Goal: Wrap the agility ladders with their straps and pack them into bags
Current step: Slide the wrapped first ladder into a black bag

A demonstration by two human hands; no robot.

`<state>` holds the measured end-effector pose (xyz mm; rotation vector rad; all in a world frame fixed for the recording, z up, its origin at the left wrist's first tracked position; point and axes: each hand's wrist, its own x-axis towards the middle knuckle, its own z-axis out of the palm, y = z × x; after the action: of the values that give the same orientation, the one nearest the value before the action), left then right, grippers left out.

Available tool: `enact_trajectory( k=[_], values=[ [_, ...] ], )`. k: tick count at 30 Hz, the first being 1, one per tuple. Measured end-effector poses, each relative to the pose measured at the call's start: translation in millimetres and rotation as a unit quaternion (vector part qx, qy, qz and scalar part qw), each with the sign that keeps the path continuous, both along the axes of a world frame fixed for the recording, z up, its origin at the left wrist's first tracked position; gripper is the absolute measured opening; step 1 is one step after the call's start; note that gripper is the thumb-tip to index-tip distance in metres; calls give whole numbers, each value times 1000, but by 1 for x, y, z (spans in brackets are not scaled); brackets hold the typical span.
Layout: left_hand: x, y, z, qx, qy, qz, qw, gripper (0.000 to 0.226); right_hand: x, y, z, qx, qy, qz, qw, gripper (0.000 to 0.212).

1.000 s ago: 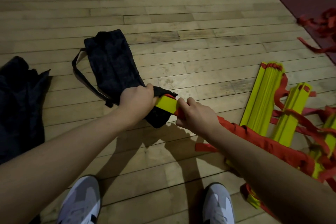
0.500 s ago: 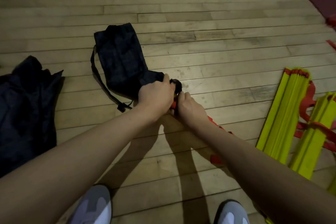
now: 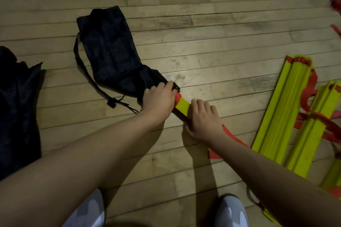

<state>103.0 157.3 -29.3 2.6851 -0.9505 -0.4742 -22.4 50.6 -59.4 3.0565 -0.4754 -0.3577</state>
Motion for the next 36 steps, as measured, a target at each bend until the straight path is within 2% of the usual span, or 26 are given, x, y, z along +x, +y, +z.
enact_trajectory(
  k=[4, 9, 14, 15, 17, 19, 21, 25, 29, 32, 36],
  values=[
    [-11, 3, 1, -42, 6, -15, 999, 40, -27, -8, 1, 15, 63, -54, 996, 60],
    [-14, -3, 13, -47, -47, 8, 998, 44, -16, -6, 11, 37, 63, -20, 997, 54],
    [-2, 12, 15, -39, -67, 107, 991, 68, -1, -2, 19, 35, 30, -19, 999, 53],
    [-1, 17, 12, -38, -61, 123, 990, 65, 1, -2, 21, 39, 26, -26, 999, 53],
    [3, 27, 6, -47, -44, 128, 990, 45, 6, 0, 25, 51, 21, -40, 998, 53],
    [9, 32, 5, -114, 5, 137, 984, 29, 10, 5, 27, 73, 8, -53, 996, 52],
    [16, 33, 12, -199, 54, 156, 966, 25, 16, 11, 30, 112, -14, -73, 991, 51],
    [28, 22, 32, -274, 49, 126, 952, 25, 37, 23, 35, 164, -59, -107, 979, 47],
    [29, 16, 34, -289, 60, 72, 953, 23, 60, 32, 37, 193, -98, -120, 969, 44],
    [26, 23, 24, -263, 75, 55, 960, 21, 74, 32, 37, 232, -123, -154, 952, 46],
    [32, 35, 9, -219, 39, 47, 974, 19, 93, 34, 27, 243, -104, -188, 946, 45]
  ],
)
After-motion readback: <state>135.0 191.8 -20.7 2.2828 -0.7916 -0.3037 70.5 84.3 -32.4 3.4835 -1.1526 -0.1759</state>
